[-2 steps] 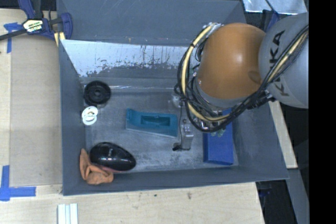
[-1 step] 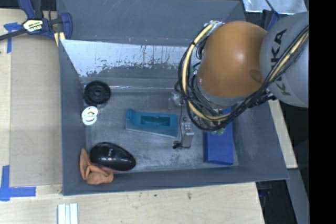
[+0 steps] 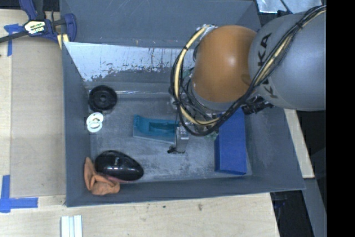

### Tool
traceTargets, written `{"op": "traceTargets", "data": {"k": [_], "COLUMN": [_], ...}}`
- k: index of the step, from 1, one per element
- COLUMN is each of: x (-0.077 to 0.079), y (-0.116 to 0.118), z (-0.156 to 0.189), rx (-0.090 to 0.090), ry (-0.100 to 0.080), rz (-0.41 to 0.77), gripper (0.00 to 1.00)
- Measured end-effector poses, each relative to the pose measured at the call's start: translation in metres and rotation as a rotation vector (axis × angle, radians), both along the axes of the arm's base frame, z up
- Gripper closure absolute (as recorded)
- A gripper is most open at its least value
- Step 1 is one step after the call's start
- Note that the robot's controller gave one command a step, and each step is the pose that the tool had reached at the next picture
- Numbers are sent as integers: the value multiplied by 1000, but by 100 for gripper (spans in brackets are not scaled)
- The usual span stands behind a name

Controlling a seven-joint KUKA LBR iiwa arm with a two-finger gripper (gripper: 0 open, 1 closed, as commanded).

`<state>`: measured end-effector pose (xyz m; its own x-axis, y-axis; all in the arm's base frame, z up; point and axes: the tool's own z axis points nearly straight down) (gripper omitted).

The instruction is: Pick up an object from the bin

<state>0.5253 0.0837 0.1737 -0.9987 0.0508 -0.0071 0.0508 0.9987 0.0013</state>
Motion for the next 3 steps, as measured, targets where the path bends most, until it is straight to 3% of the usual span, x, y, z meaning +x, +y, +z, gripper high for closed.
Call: {"op": "traceTargets", "data": {"k": [1,2,3], "x": [26,13,40], "y": [4,3,-5], "z": [-26,-66,-102], "rx": [0,1,1], "ry": [4,0,3], "rz": [0,-70,-97], "gripper": [0,0,100]}}
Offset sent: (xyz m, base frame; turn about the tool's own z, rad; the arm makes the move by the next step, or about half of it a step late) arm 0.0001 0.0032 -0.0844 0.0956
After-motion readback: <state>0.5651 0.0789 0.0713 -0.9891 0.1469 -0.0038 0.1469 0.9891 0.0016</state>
